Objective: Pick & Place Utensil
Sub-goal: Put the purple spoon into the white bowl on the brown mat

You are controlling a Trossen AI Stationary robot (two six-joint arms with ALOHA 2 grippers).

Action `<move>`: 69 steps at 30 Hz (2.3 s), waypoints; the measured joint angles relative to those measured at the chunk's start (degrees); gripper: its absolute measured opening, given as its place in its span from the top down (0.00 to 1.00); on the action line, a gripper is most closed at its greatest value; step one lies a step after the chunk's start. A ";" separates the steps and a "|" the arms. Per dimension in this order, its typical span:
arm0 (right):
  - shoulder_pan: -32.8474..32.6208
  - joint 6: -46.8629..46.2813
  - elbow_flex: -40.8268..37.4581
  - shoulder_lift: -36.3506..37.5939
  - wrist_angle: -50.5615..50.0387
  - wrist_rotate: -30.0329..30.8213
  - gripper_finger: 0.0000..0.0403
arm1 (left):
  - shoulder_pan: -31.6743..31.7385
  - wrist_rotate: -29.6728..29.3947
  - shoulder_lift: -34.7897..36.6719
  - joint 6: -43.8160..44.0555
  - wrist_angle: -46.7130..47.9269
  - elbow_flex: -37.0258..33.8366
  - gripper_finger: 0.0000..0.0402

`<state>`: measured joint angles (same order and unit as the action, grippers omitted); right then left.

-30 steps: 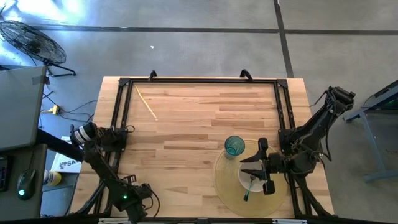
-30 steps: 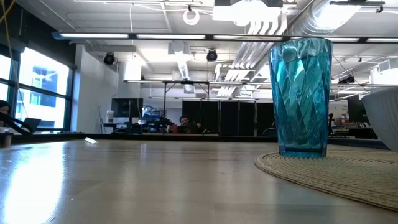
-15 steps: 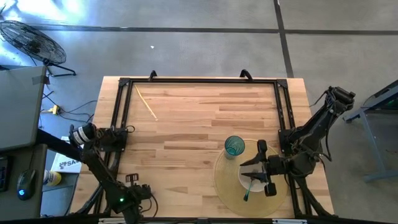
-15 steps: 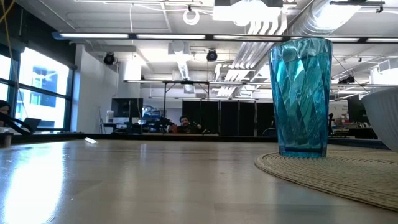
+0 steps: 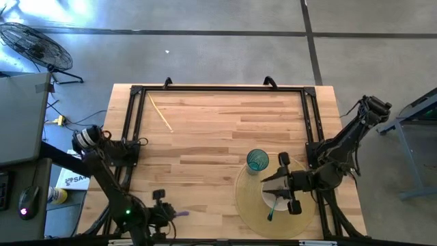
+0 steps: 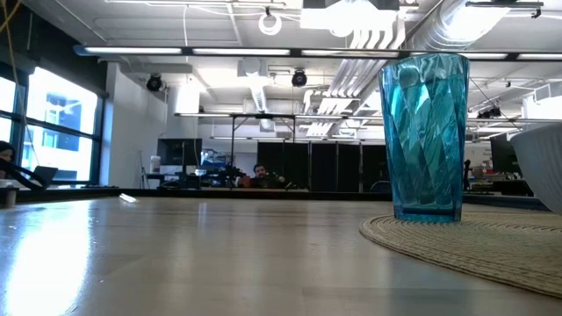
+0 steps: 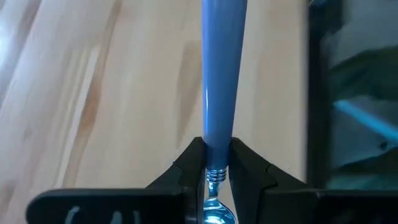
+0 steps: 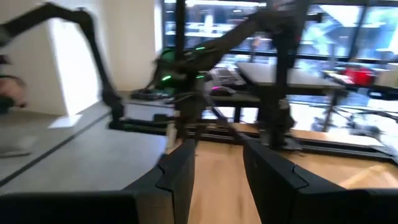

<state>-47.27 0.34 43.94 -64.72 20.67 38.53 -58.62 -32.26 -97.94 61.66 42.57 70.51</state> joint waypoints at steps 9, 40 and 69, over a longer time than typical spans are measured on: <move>4.59 -2.81 -0.02 -7.61 4.28 -12.48 0.68 | 13.83 3.92 0.40 -21.04 -16.73 0.09 0.89; -10.08 -23.44 0.00 -8.09 -11.17 30.52 0.68 | 31.62 -0.04 -10.70 -51.00 -44.90 12.40 0.89; 13.98 -17.77 0.00 -8.11 3.33 13.14 0.55 | 32.38 -28.44 -10.74 -55.87 -46.22 12.38 0.89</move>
<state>-33.29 -17.43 43.94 -72.84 23.99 51.67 -26.24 -60.70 -108.68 5.78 -3.65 82.89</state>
